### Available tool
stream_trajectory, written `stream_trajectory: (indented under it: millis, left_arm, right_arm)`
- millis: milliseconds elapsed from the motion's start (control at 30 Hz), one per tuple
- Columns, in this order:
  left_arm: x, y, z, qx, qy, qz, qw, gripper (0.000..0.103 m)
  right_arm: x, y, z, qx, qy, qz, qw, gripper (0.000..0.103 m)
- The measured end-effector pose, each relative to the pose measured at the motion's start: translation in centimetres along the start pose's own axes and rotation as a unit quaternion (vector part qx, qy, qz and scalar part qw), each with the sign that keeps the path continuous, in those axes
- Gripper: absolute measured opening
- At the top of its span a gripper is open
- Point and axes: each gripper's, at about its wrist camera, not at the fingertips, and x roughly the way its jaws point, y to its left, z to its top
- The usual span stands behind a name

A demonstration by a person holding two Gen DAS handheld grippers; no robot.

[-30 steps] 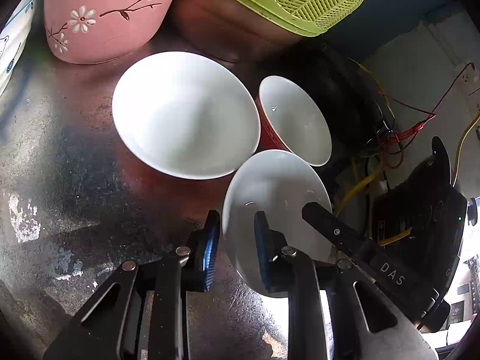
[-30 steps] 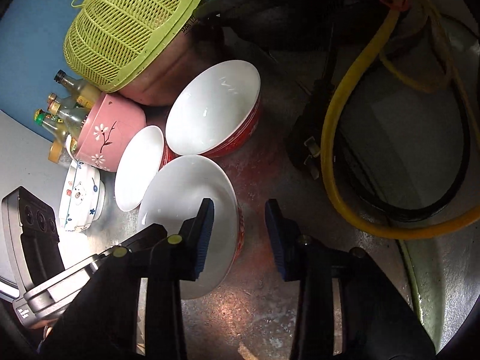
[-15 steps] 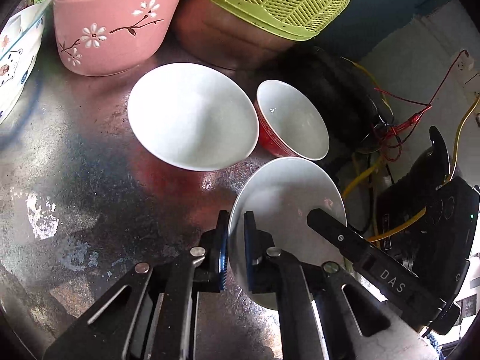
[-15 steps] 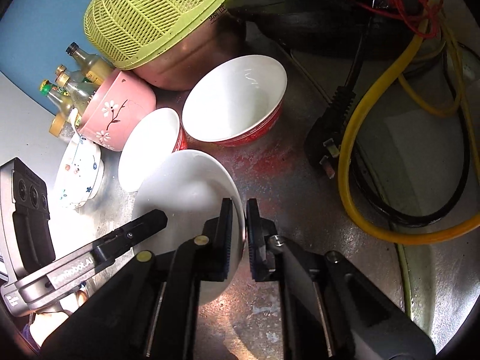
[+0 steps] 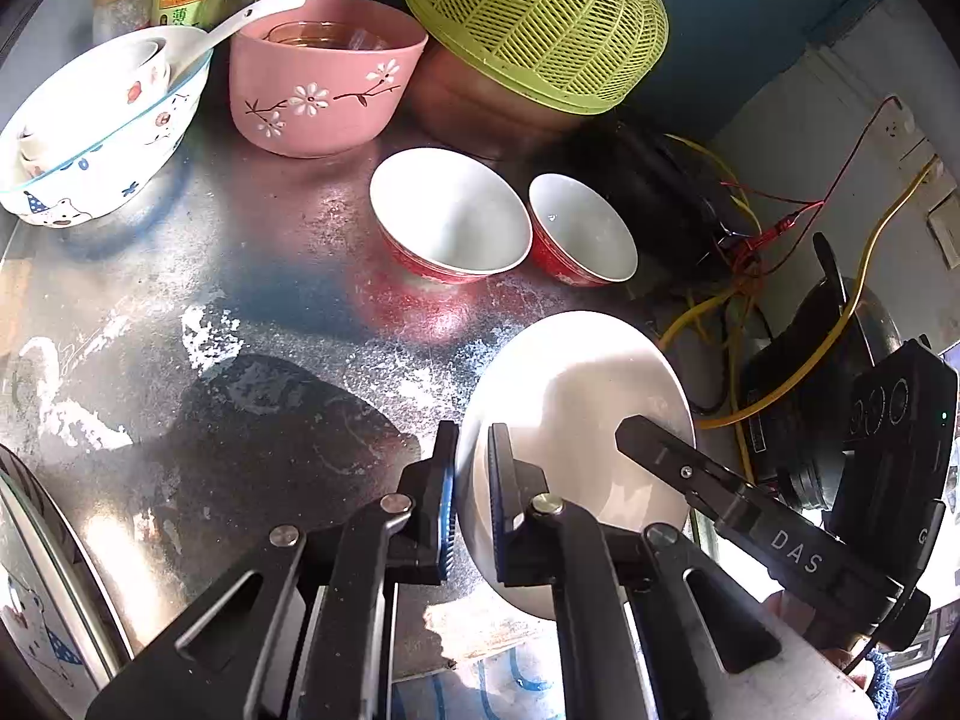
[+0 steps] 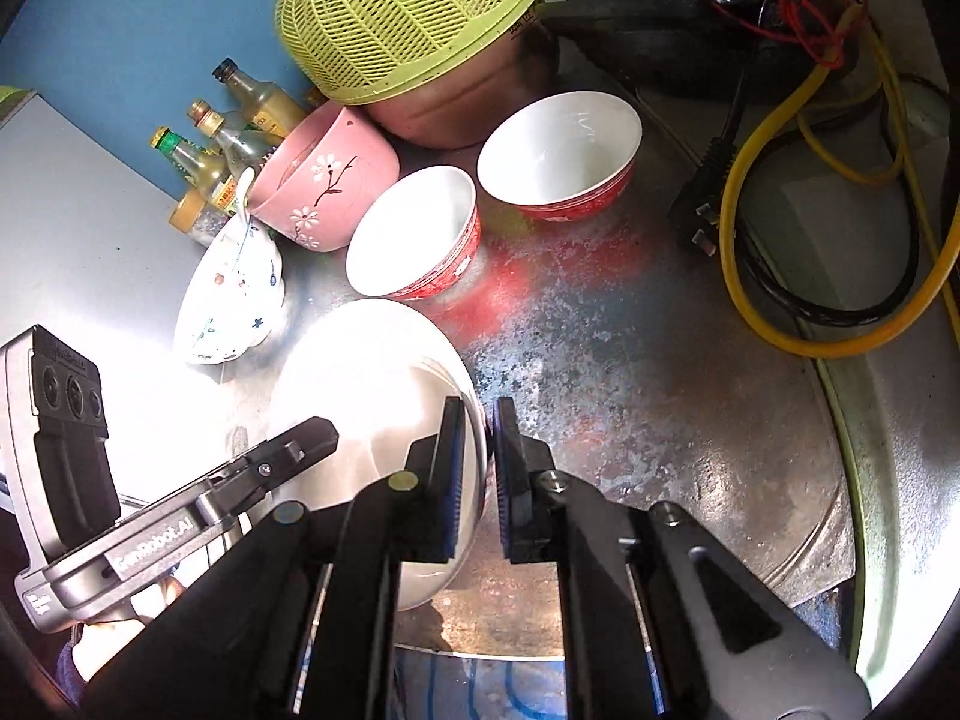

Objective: Organize plates and bowls
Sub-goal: 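Lift the bowl and carry it to the plate stack, then lower the bowl into the top plate and open both grippers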

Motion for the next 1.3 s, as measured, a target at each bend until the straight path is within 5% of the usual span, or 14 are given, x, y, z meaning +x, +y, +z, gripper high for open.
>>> stream_trajectory:
  millis: [333, 700, 933, 1300]
  left_arm:
    - [-7.4, 4.5, -3.5, -0.057, -0.056, 0.044, 0.9958, 0.007]
    - [-15.0, 12.5, -7.6, -0.154, -0.111, 0.112, 0.9755, 0.007]
    - [-17.6, 17.5, -10.0, -0.216, -0.116, 0.148, 0.9582, 0.007]
    - [-17.4, 22.3, -12.6, -0.264, -0.099, 0.161, 0.946, 0.007]
  right_arm:
    - [0.1, 6.5, -2.8, -0.078, 0.026, 0.048, 0.995, 0.01]
    - [3.3, 16.4, -7.2, -0.17, 0.082, 0.1, 0.977, 0.01]
    - [6.0, 22.0, -10.2, -0.227, 0.119, 0.117, 0.959, 0.01]
    - [9.9, 25.8, -13.6, -0.272, 0.172, 0.104, 0.941, 0.01]
